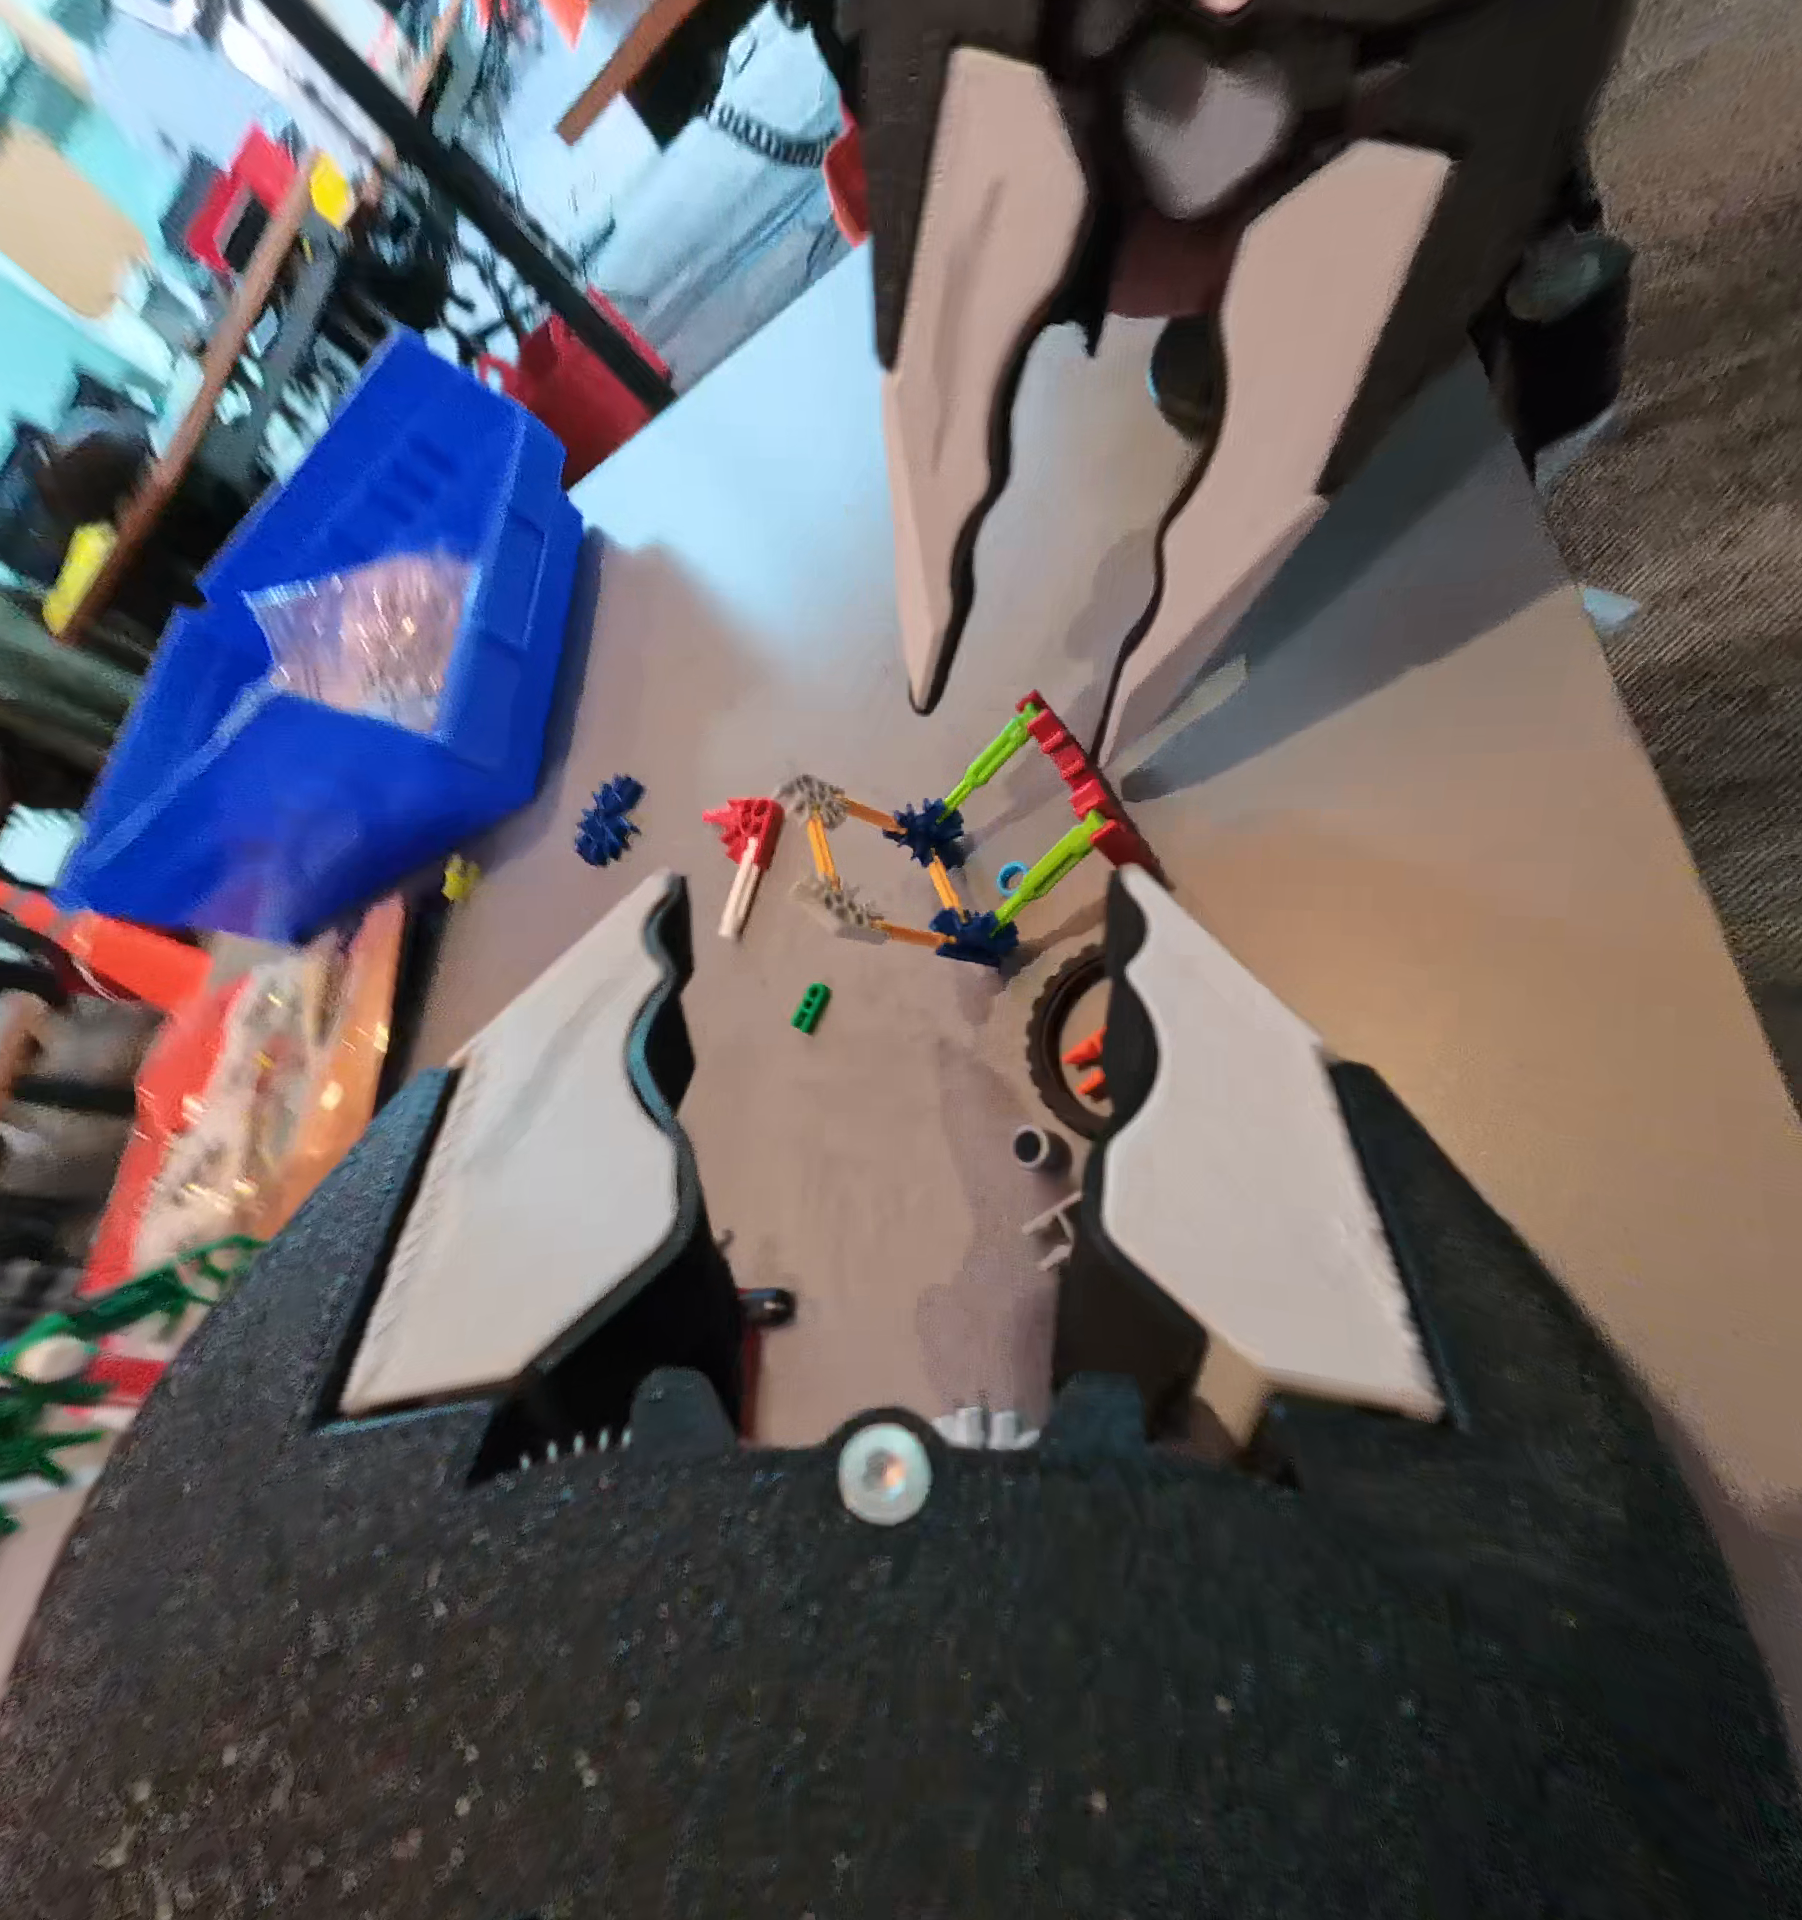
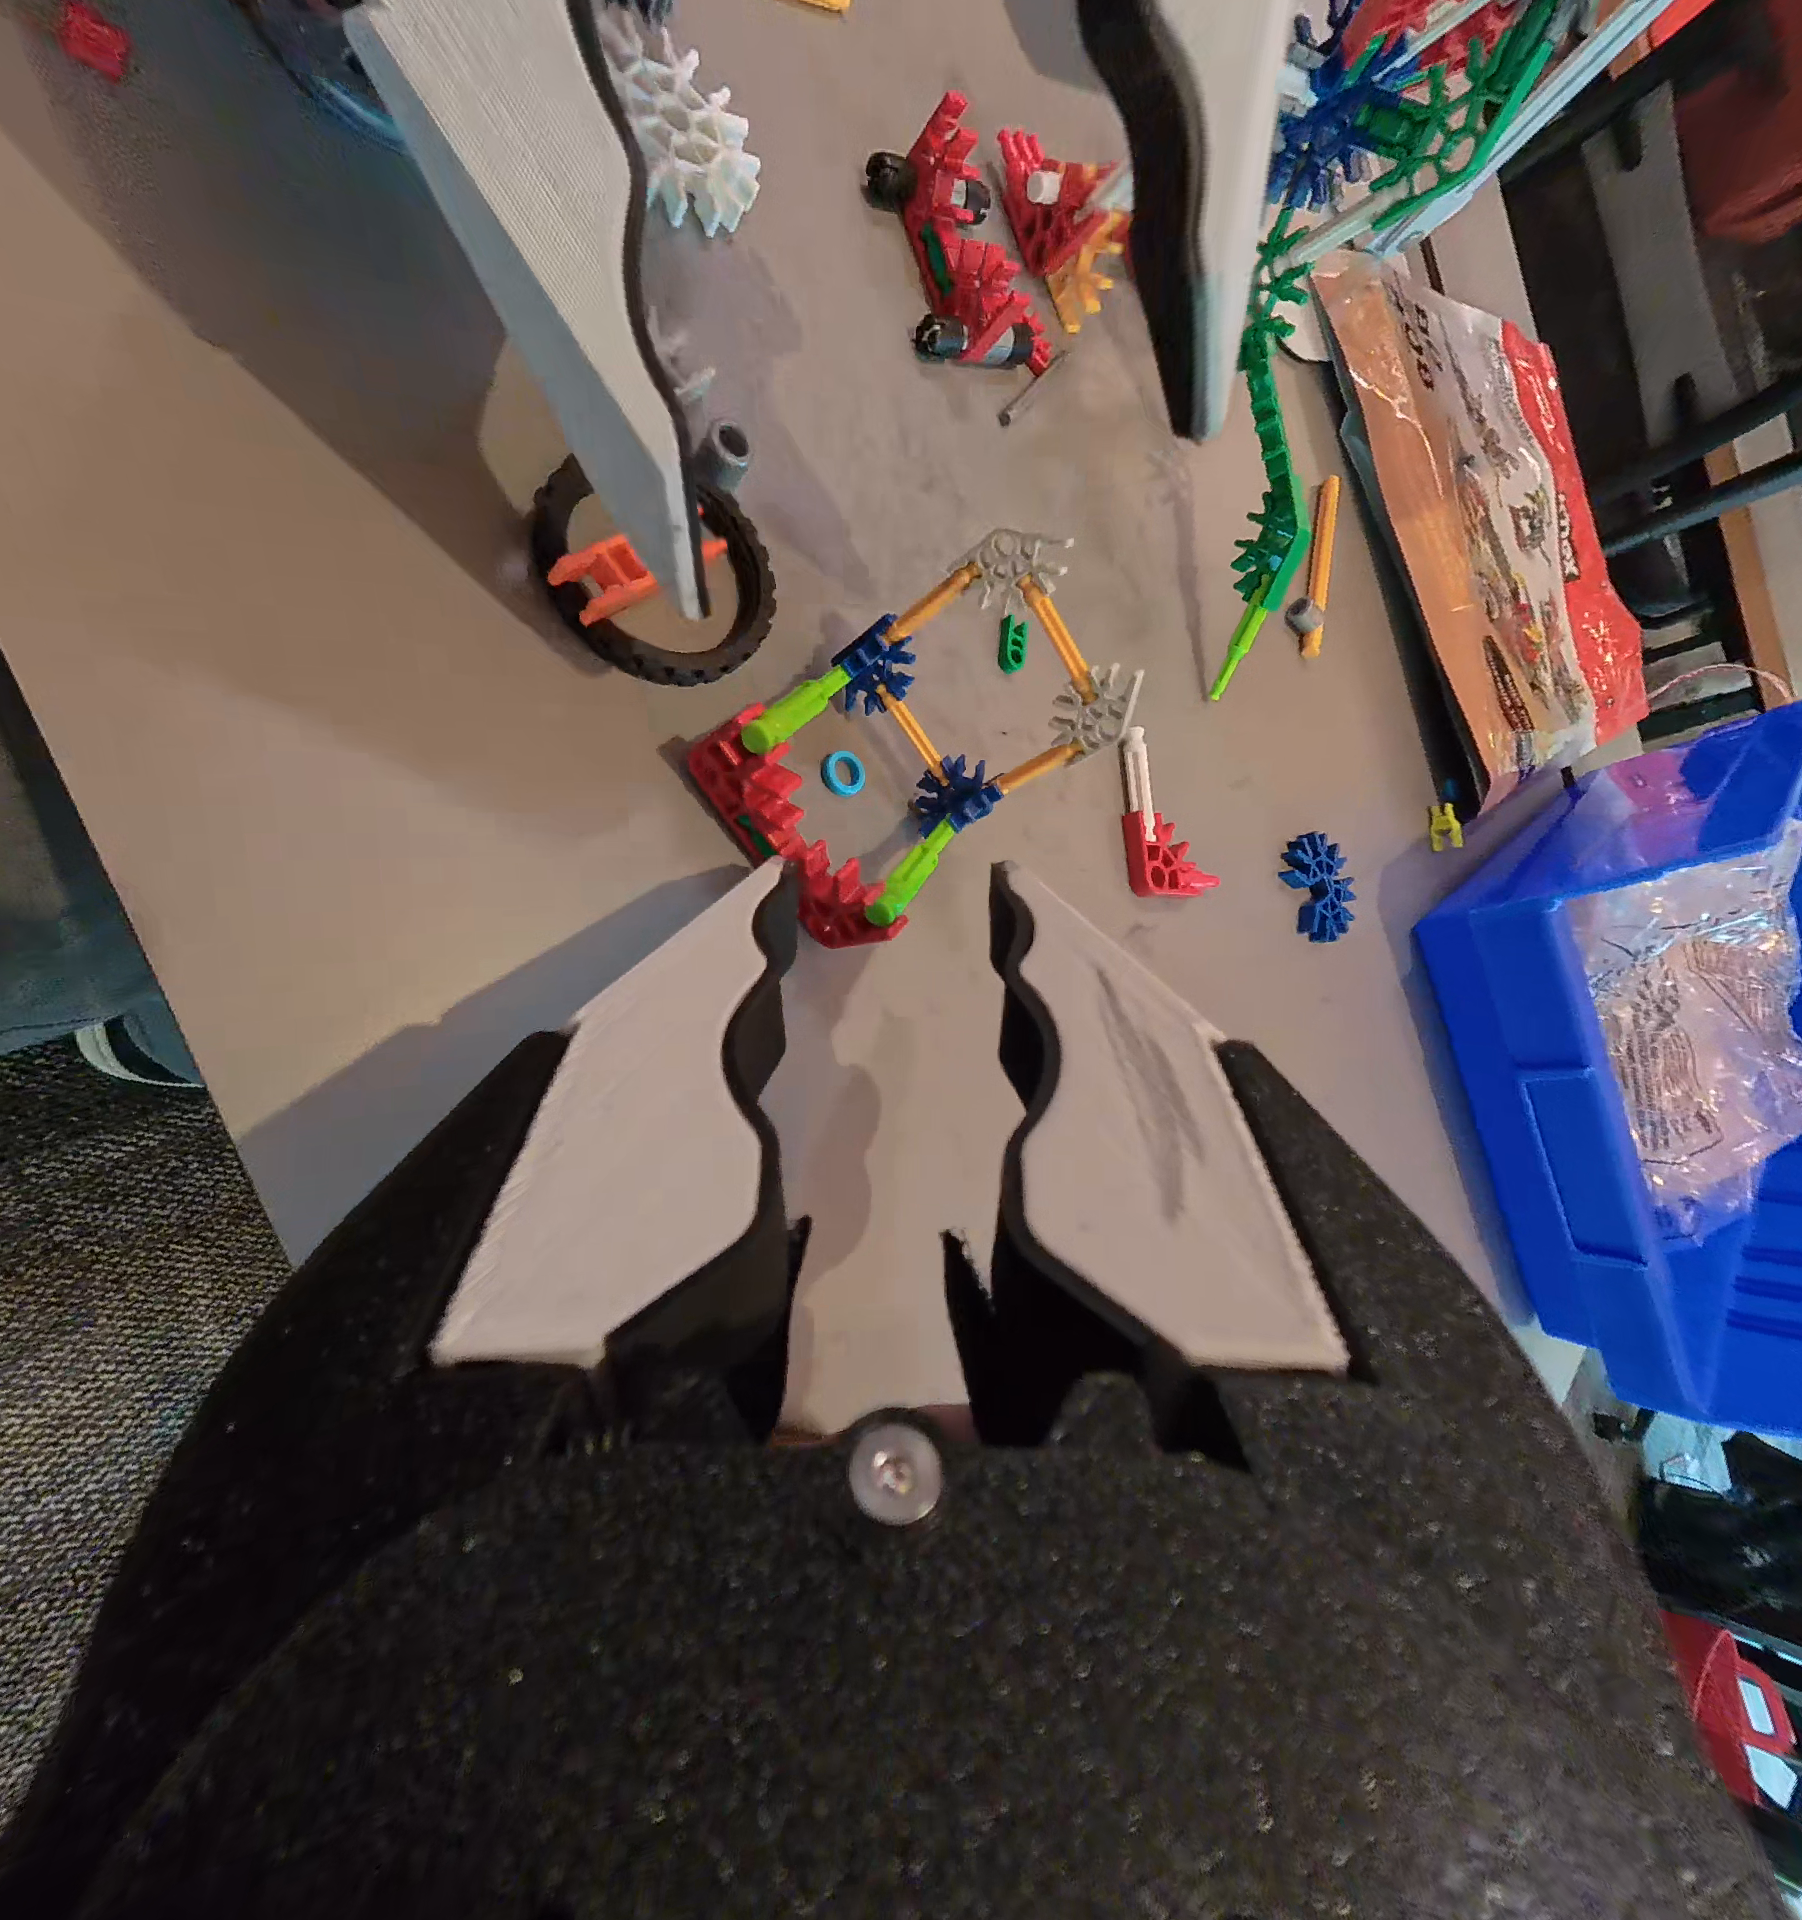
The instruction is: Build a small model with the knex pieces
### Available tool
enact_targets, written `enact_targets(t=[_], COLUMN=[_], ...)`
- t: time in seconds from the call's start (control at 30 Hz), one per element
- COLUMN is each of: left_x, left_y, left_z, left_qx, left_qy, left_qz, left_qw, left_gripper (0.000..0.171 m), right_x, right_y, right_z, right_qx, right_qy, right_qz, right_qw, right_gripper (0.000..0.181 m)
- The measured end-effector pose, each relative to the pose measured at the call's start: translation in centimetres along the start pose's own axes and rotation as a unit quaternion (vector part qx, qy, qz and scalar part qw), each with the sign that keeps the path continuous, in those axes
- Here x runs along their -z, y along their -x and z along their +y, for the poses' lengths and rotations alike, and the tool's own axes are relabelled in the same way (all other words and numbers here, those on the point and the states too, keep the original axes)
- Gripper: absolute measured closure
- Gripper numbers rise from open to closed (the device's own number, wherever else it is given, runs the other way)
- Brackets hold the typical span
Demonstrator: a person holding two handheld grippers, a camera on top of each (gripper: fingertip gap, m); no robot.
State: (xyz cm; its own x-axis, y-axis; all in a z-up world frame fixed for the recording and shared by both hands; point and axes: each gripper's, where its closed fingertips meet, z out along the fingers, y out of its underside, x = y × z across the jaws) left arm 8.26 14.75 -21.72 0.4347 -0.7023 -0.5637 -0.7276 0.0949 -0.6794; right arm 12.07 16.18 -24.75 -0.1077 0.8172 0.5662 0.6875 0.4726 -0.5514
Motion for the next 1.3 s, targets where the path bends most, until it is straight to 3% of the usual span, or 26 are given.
enact_targets(t=[0.17, 0.5, 0.8, 1.3], left_x=[-1.1, -2.6, -2.7, -3.0], left_y=[-1.1, -1.2, -0.8, 0.1], left_z=[1.1, 1.6, 1.7, 2.1], left_qx=[0.100, 0.142, 0.118, 0.064], left_qy=[0.050, 0.076, 0.063, 0.029], left_qz=[0.042, 0.049, 0.044, 0.088], left_qw=[0.993, 0.986, 0.990, 0.994], left_gripper=[0.079, 0.100, 0.102, 0.107], right_x=[-0.5, -0.7, -0.9, -0.9], right_y=[0.7, 0.4, 0.1, -0.5], right_z=[0.1, 0.1, 0.1, 0.0], right_qx=[0.010, 0.009, 0.016, -0.040], right_qy=[0.003, 0.013, 0.017, -0.015], right_qz=[0.001, 0.023, 0.044, -0.024], right_qw=[1.000, 1.000, 0.999, 0.999], right_gripper=[0.157, 0.159, 0.160, 0.166])
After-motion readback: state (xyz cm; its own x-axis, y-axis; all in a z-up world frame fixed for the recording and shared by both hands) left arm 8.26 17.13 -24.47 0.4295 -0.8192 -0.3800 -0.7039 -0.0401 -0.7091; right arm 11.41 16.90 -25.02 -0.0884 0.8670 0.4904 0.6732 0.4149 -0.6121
